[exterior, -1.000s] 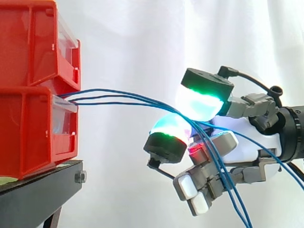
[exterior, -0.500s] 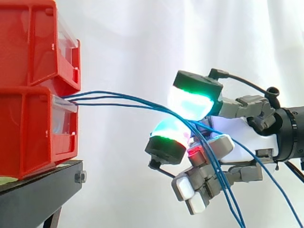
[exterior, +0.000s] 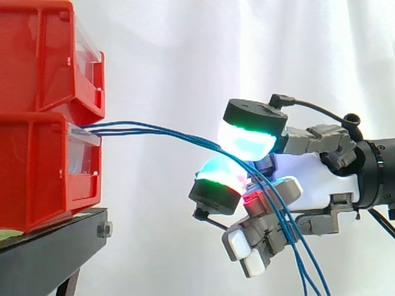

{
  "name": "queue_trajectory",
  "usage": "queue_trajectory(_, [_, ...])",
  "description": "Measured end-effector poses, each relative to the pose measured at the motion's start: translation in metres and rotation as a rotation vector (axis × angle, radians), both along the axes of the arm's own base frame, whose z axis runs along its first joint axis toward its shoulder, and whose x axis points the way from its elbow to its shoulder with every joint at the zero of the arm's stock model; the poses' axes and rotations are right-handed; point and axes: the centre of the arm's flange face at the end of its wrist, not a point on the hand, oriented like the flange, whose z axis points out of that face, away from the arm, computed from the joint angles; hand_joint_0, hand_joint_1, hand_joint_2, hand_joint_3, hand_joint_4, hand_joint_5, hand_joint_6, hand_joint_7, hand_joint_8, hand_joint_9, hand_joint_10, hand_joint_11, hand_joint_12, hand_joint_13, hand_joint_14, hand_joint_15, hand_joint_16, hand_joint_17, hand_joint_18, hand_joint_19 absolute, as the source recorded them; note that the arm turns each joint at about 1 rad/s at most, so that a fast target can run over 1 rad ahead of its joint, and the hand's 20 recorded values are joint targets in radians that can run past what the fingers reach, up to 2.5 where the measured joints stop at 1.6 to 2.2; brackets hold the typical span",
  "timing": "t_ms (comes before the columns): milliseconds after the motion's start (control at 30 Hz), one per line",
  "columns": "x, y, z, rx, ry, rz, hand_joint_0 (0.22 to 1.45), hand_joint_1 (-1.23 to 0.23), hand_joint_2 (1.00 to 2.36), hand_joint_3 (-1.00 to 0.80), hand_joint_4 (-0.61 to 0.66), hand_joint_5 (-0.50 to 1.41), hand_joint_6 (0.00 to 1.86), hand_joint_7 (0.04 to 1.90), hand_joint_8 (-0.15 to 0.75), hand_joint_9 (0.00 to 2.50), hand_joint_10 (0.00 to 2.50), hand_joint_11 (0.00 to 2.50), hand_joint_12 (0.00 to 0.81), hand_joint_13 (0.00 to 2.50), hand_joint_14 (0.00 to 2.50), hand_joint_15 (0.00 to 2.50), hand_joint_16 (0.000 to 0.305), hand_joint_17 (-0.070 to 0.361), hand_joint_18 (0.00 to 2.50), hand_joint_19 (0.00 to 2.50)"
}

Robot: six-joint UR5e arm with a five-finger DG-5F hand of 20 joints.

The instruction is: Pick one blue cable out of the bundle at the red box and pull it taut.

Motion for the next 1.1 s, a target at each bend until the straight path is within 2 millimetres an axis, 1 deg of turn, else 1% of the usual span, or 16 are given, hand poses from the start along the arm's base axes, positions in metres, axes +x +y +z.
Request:
queue_trajectory(100, [-0.001,-0.004,0.000,-0.006,0.001,-0.006,0.64,-0.83,1.02,-0.15,0.12,-0.16,0.92,1.08,0.370,1.23,0.01,1.40,0.398,0.86,0.02,0.47,0.056,0.126,0.79,0.43])
queue_trajectory(200, [-0.002,-0.009,0.000,-0.025,0.002,-0.013,0.66,-0.83,1.01,-0.22,0.13,-0.16,0.92,1.05,0.360,1.19,0.01,1.39,0.387,0.83,0.02,0.47,0.054,0.121,0.76,0.43])
queue_trajectory(267, [-0.003,-0.013,0.000,-0.047,0.003,-0.018,0.66,-0.87,1.01,-0.34,0.16,-0.17,0.91,1.02,0.350,1.18,0.01,1.38,0.383,0.82,0.02,0.47,0.053,0.118,0.74,0.43])
queue_trajectory(300, [-0.003,-0.015,0.000,-0.059,0.004,-0.021,0.66,-0.88,1.01,-0.35,0.16,-0.17,0.91,1.01,0.350,1.17,0.01,1.38,0.383,0.81,0.02,0.46,0.052,0.118,0.74,0.43])
queue_trajectory(333, [-0.003,-0.017,-0.001,-0.072,0.005,-0.025,0.65,-0.88,1.01,-0.43,0.18,-0.17,0.91,1.00,0.356,1.16,0.01,1.37,0.381,0.81,0.02,0.47,0.052,0.118,0.74,0.43])
queue_trajectory(367, [-0.004,-0.019,-0.001,-0.088,0.008,-0.029,0.62,-0.87,1.00,-0.48,0.18,-0.17,0.91,0.99,0.354,1.16,0.01,1.37,0.380,0.80,0.02,0.47,0.052,0.118,0.73,0.43])
queue_trajectory(467, [-0.007,-0.025,-0.002,-0.127,0.027,-0.035,0.57,-0.83,1.00,-0.50,0.18,-0.17,0.91,0.97,0.357,1.15,0.01,1.35,0.390,0.80,0.02,0.47,0.054,0.121,0.73,0.44])
queue_trajectory(567, [-0.010,-0.029,0.000,-0.146,0.034,-0.036,0.55,-0.77,1.00,-0.50,0.18,-0.17,0.90,0.97,0.372,1.17,0.01,1.34,0.398,0.80,0.02,0.47,0.055,0.123,0.73,0.44])
queue_trajectory(733, [-0.012,-0.031,0.012,-0.176,0.024,-0.037,0.54,-0.73,1.00,-0.50,0.18,-0.16,0.89,0.99,0.375,1.18,0.01,1.33,0.398,0.80,0.02,0.47,0.056,0.125,0.74,0.45])
queue_trajectory(833, [-0.014,-0.033,0.019,-0.200,0.015,-0.039,0.55,-0.71,1.00,-0.47,0.18,-0.16,0.89,1.01,0.368,1.19,0.01,1.34,0.395,0.80,0.02,0.47,0.055,0.123,0.73,0.46])
queue_trajectory(1100, [-0.015,-0.035,0.022,-0.215,0.012,-0.044,0.54,-0.65,1.00,-0.48,0.17,-0.15,0.89,1.01,0.377,1.21,0.01,1.34,0.398,0.81,0.02,0.47,0.056,0.126,0.74,0.46])
